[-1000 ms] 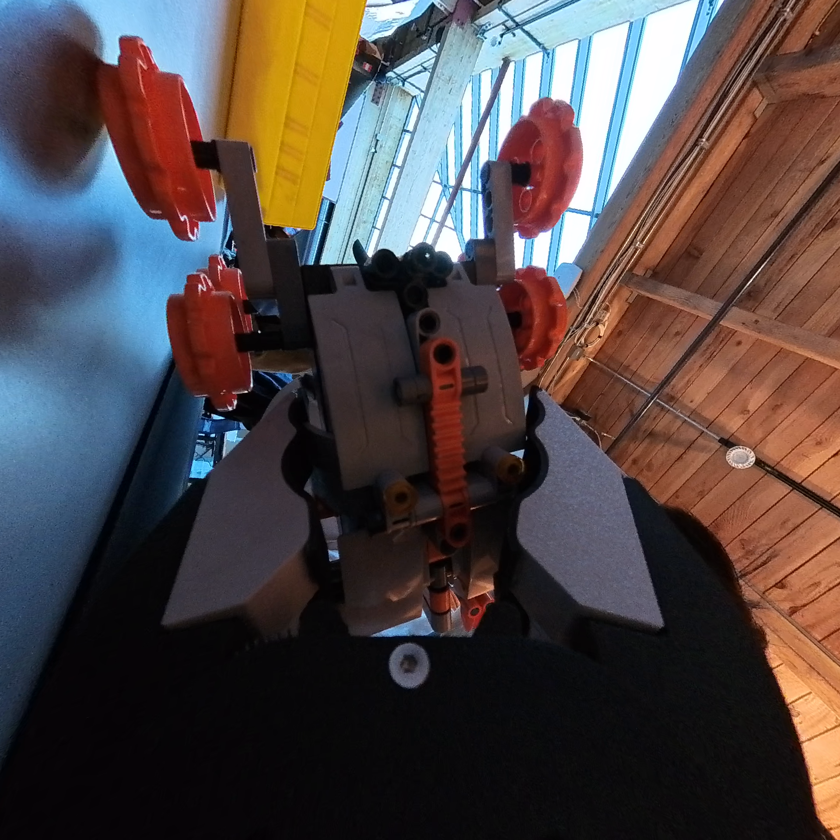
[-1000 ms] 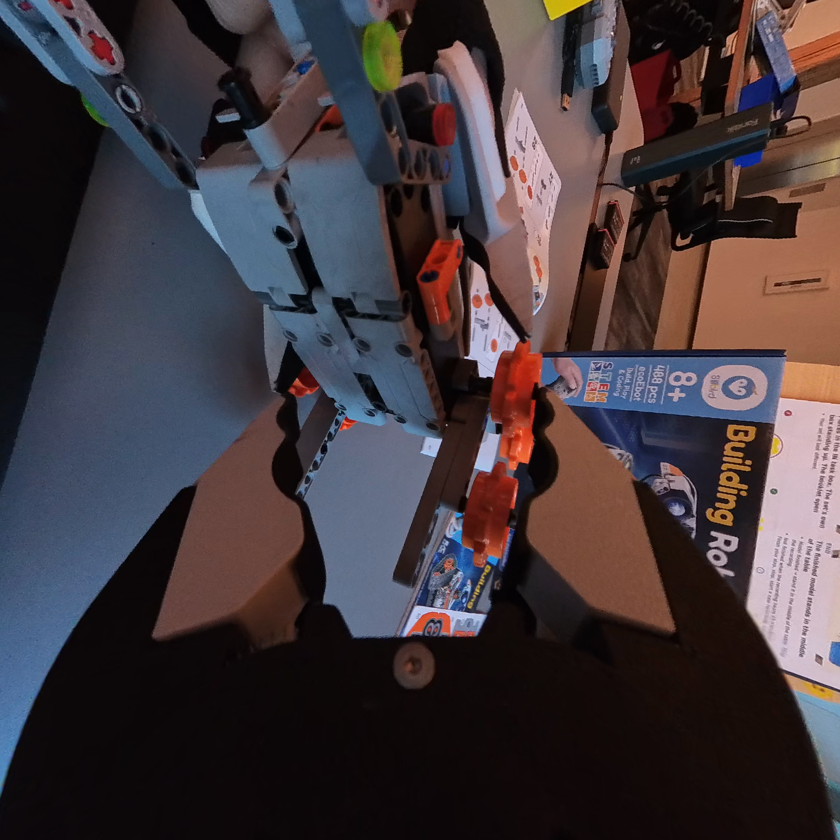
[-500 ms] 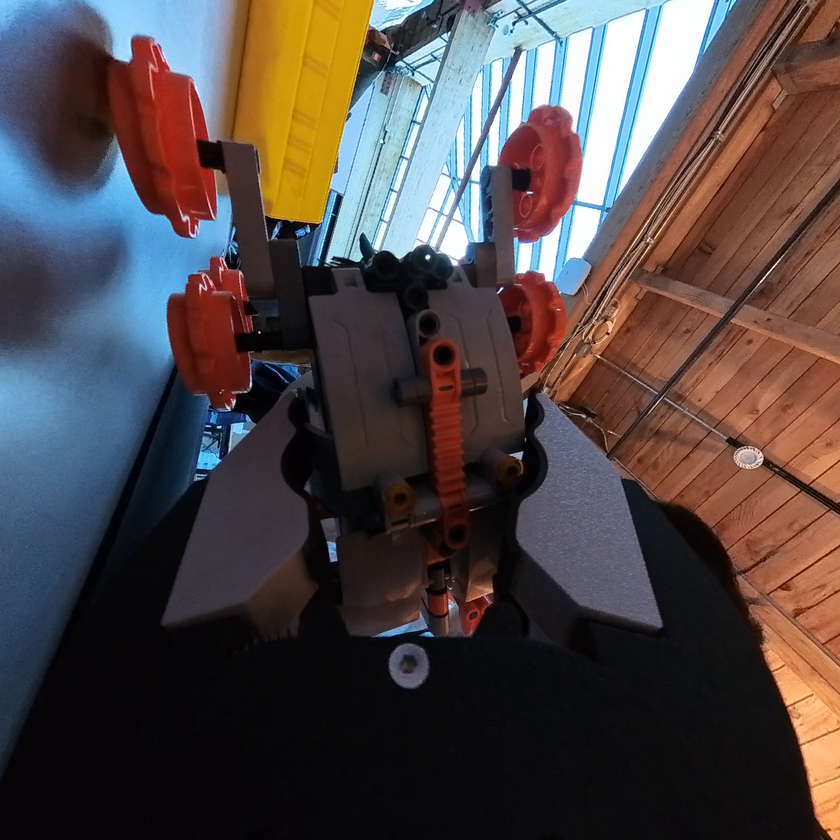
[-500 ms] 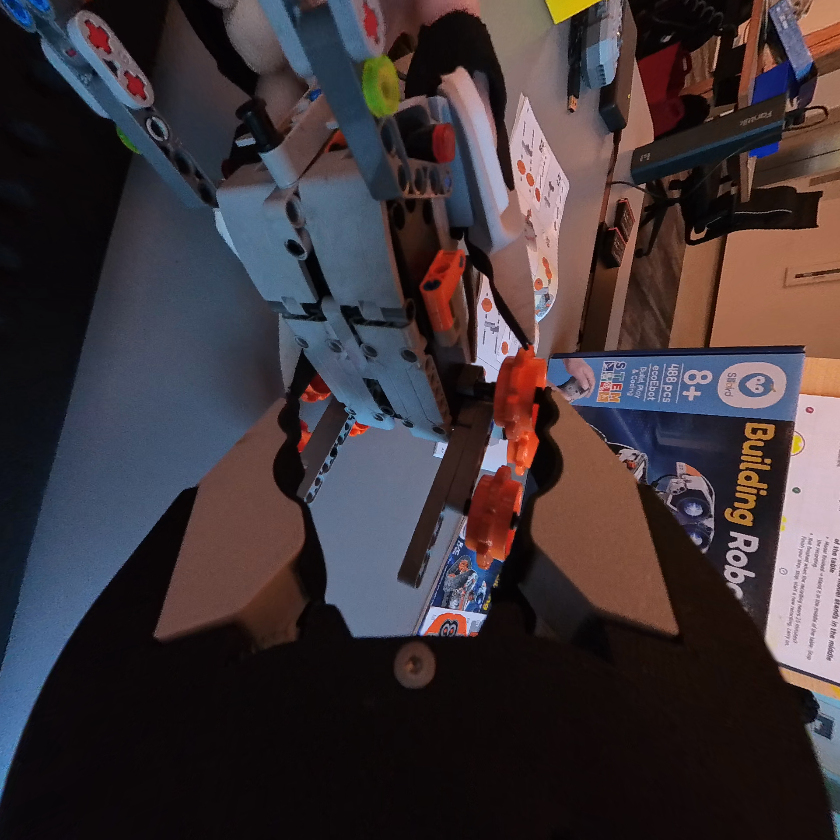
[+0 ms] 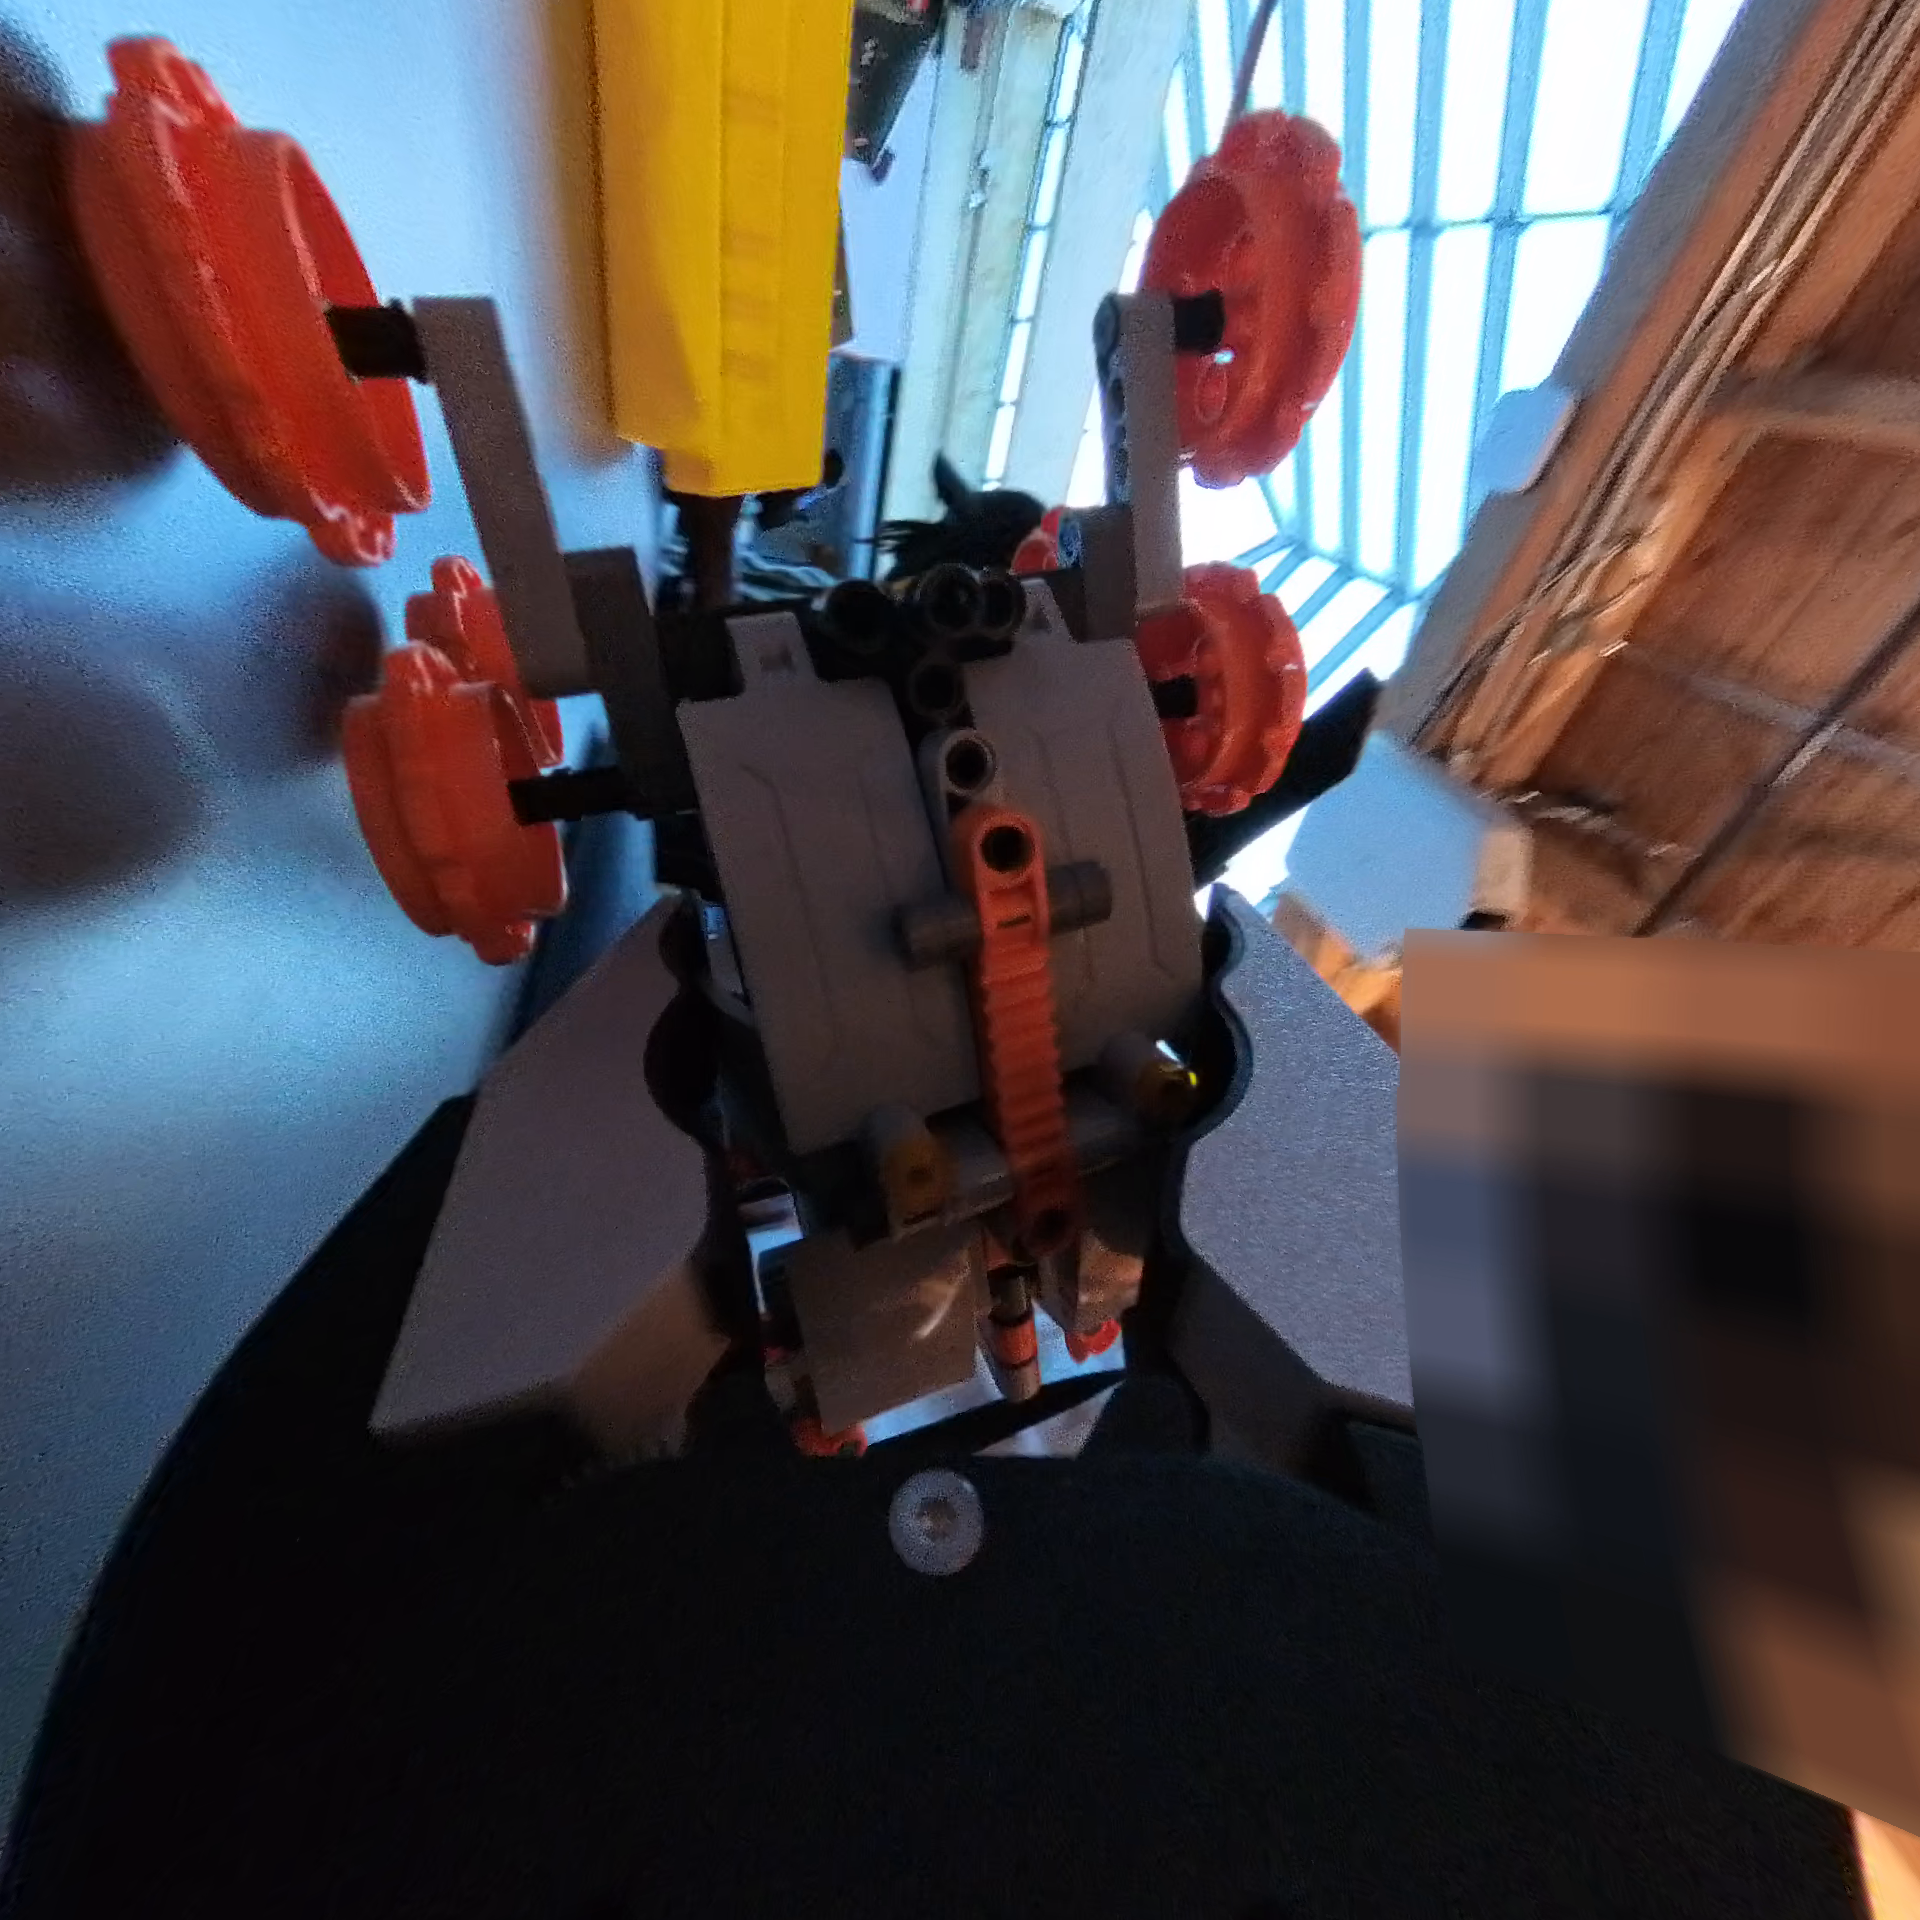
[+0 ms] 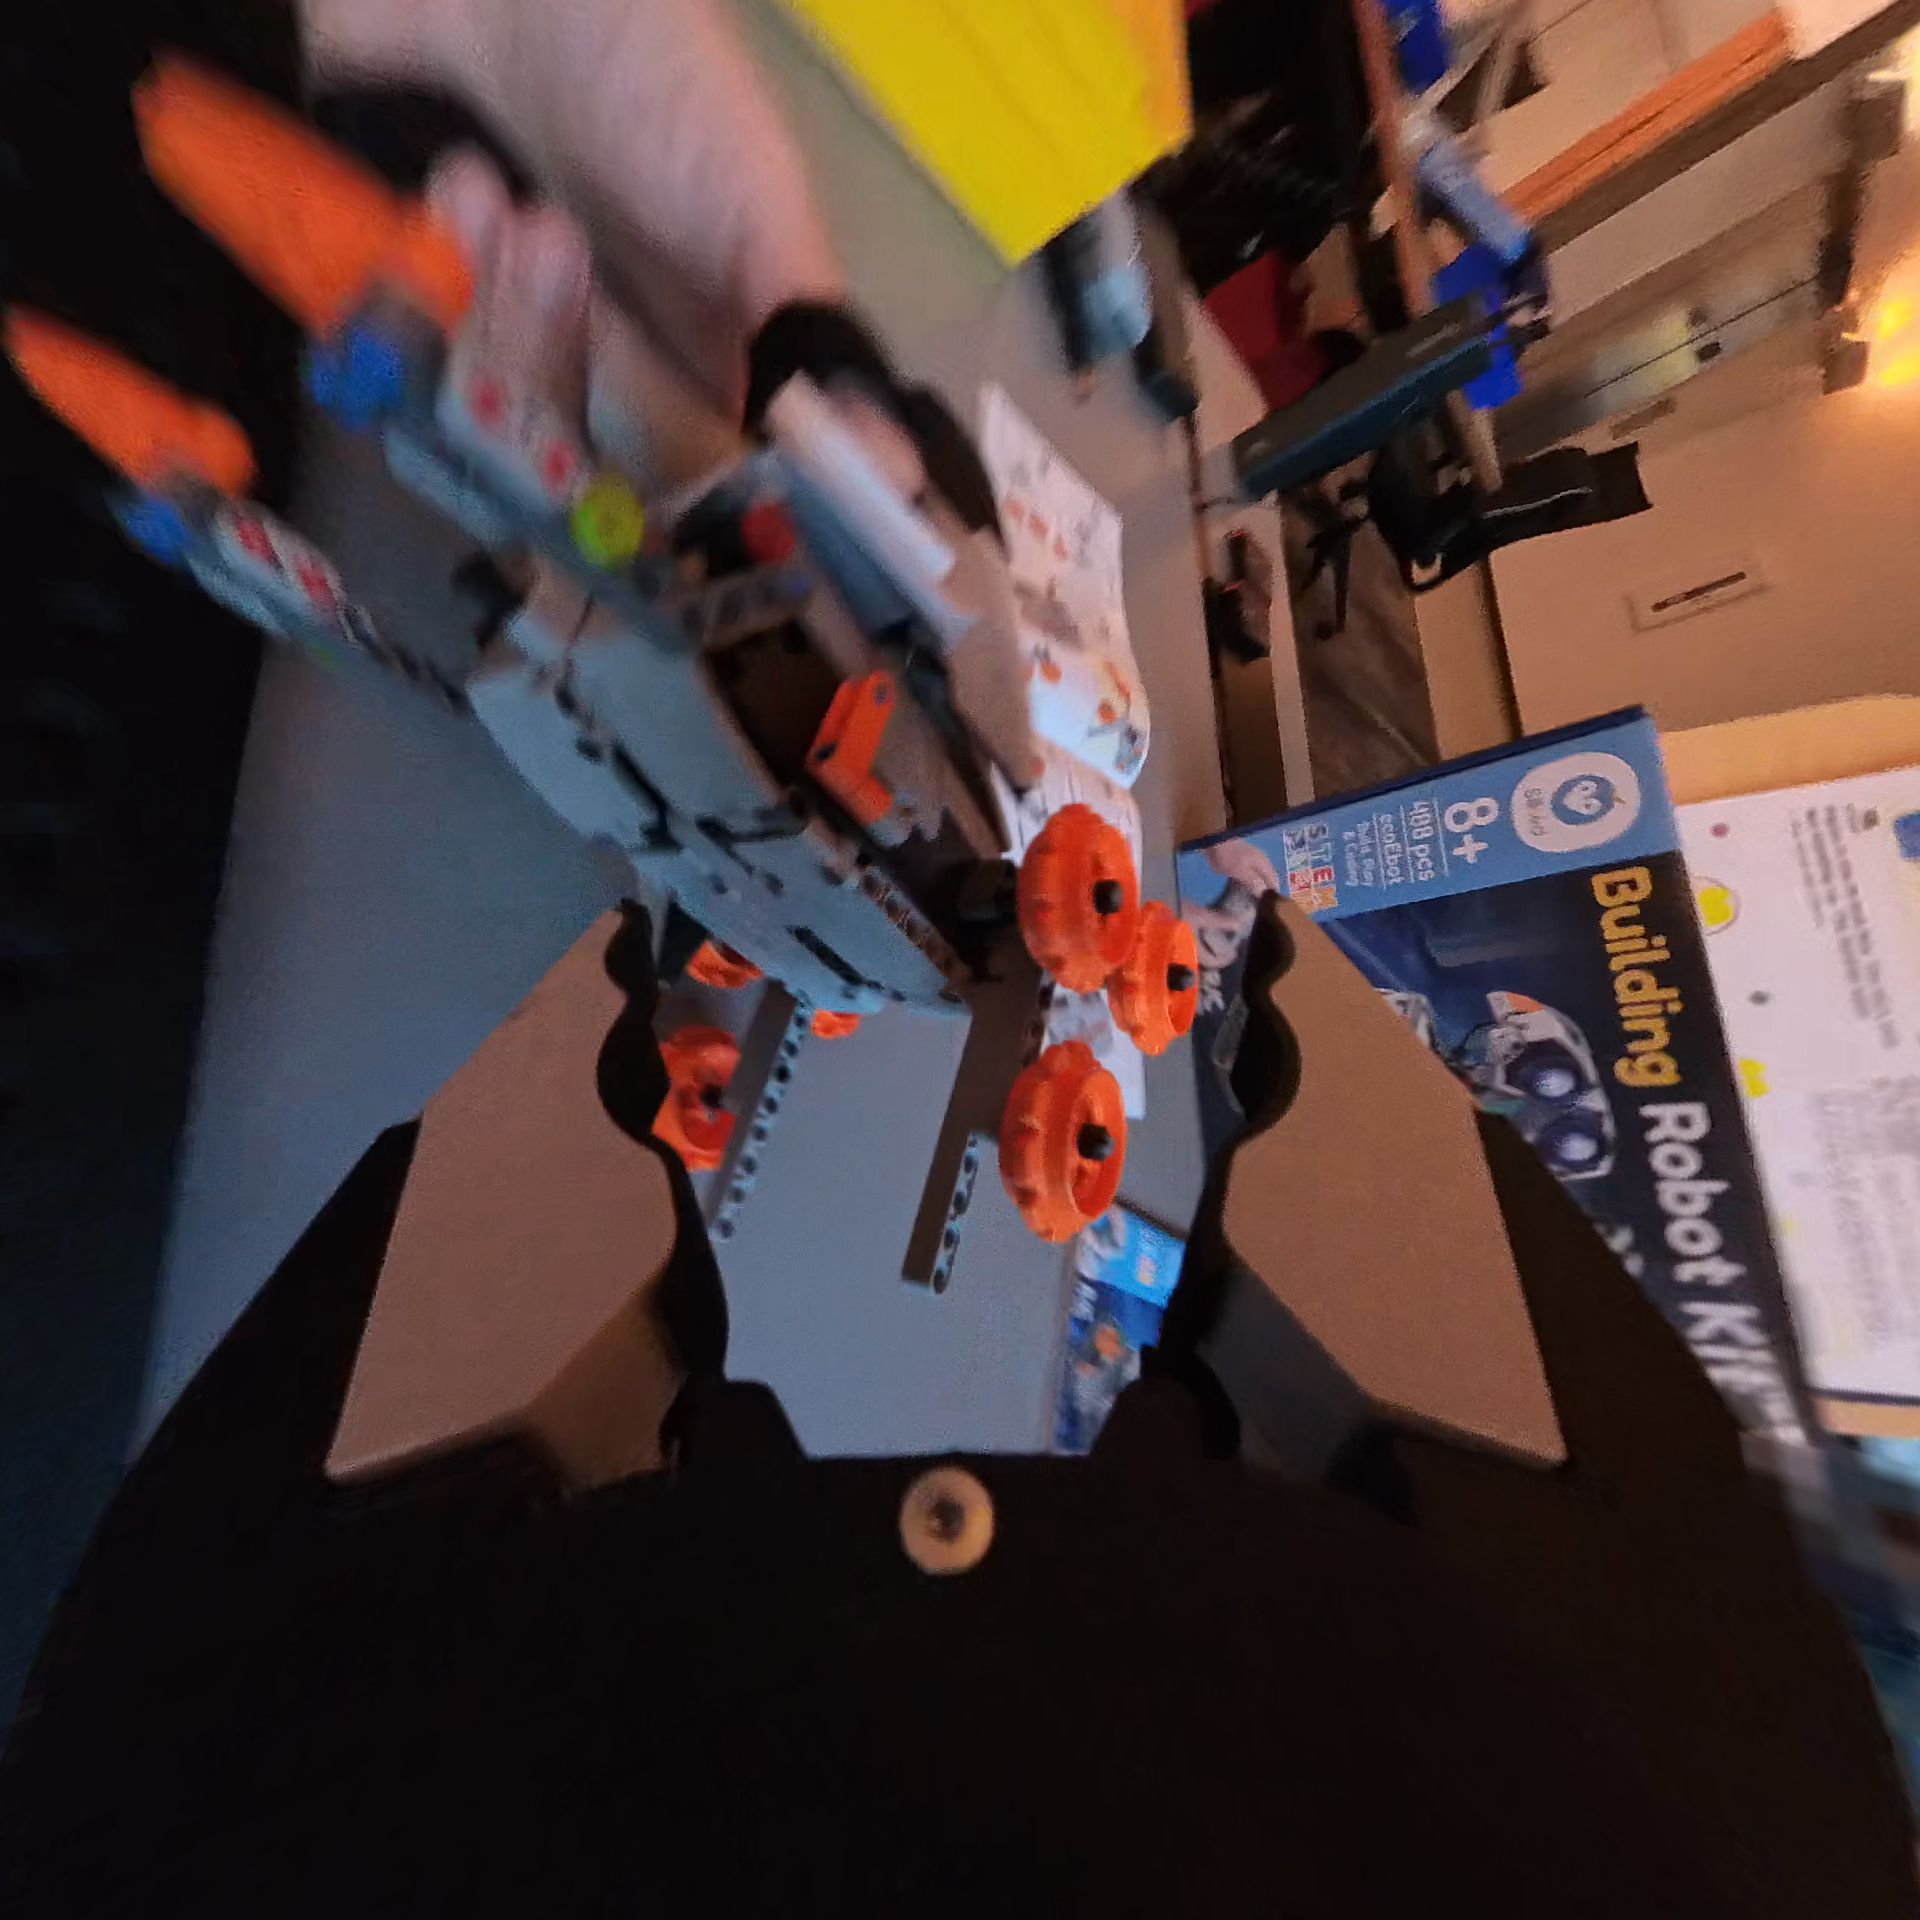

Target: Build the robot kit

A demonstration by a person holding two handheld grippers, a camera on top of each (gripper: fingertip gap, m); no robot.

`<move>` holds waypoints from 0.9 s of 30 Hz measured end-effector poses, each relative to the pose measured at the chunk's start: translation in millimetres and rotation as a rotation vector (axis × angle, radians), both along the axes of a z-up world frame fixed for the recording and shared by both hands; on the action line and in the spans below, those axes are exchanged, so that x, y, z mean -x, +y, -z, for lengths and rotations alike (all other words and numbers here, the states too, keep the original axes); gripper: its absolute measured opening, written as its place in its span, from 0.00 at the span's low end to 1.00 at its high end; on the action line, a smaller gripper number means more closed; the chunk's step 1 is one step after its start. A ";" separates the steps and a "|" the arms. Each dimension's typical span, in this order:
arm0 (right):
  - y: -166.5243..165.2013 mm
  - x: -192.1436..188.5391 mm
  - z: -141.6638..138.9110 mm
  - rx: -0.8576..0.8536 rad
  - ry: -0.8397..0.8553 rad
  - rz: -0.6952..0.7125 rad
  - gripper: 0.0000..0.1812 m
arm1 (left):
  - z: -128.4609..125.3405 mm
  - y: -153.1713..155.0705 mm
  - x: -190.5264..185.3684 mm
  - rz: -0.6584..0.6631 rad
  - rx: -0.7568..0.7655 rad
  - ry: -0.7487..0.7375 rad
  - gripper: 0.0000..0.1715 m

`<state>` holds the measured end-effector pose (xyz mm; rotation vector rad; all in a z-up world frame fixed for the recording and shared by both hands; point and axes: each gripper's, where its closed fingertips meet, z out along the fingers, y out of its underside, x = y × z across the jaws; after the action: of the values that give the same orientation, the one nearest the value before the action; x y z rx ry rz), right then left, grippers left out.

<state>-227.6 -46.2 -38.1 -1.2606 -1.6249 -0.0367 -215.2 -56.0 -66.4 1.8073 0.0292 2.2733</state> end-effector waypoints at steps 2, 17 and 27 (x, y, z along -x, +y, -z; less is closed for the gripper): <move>-7.1 -2.4 -24.2 0.096 0.215 -0.014 0.58 | 6.5 0.0 5.1 0.030 -0.139 0.073 0.54; 27.2 -12.0 -32.1 0.693 0.197 -0.180 0.35 | 31.4 -3.4 14.2 0.626 -0.991 0.571 0.54; 12.7 -33.0 17.3 0.593 -0.259 -0.149 0.44 | 54.1 -19.7 8.5 0.706 -1.280 0.694 0.54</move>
<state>-194.6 -33.4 -55.4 -1.6196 -2.0364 0.4177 -223.7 -75.7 -120.5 2.3654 -1.9098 1.0025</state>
